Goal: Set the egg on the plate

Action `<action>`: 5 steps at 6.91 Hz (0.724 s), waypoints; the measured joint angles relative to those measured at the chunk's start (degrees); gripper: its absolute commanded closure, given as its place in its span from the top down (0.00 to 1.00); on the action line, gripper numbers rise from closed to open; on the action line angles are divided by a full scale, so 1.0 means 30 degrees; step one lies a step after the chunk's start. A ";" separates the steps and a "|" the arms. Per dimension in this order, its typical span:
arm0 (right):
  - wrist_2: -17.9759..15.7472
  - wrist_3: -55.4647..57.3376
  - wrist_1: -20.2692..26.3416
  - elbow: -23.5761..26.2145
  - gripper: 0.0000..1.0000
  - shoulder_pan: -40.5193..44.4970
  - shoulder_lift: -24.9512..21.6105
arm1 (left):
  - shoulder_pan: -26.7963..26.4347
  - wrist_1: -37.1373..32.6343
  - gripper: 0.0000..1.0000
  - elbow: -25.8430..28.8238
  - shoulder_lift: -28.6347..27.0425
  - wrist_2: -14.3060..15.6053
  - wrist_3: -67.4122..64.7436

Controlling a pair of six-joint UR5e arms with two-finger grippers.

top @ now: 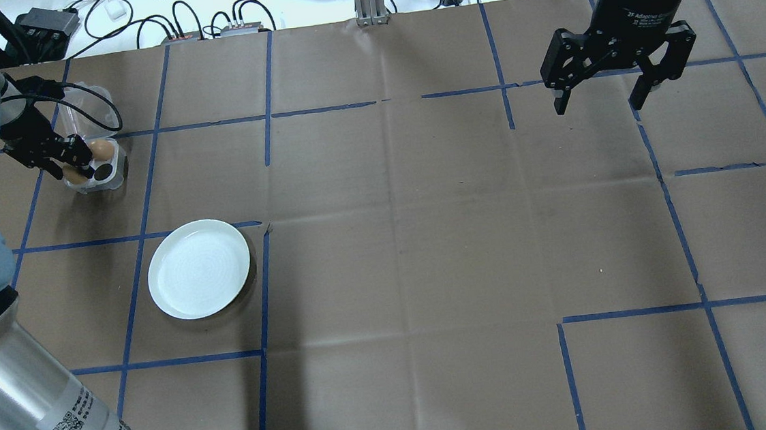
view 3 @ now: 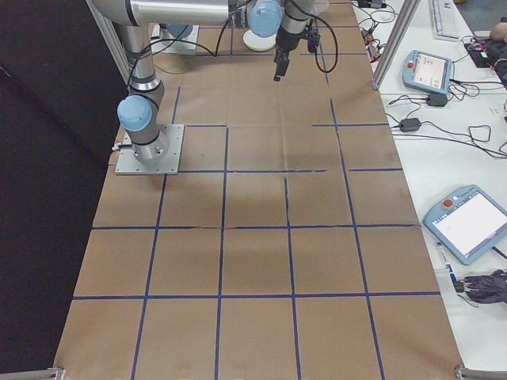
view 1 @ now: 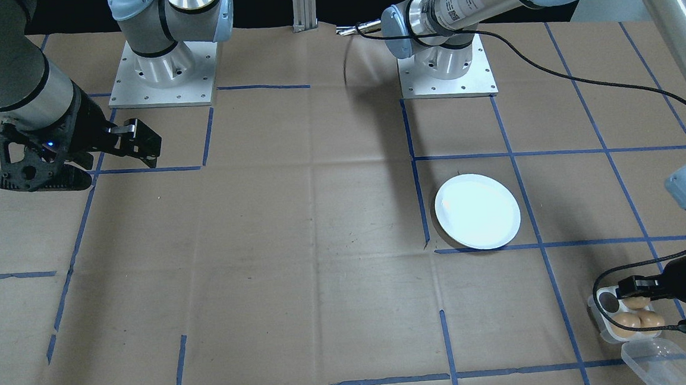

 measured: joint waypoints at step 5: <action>0.0001 0.0001 0.0000 0.0000 1.00 0.0000 -0.0018 | 0.0001 -0.0006 0.15 0.0008 0.0147 0.0023 -0.0174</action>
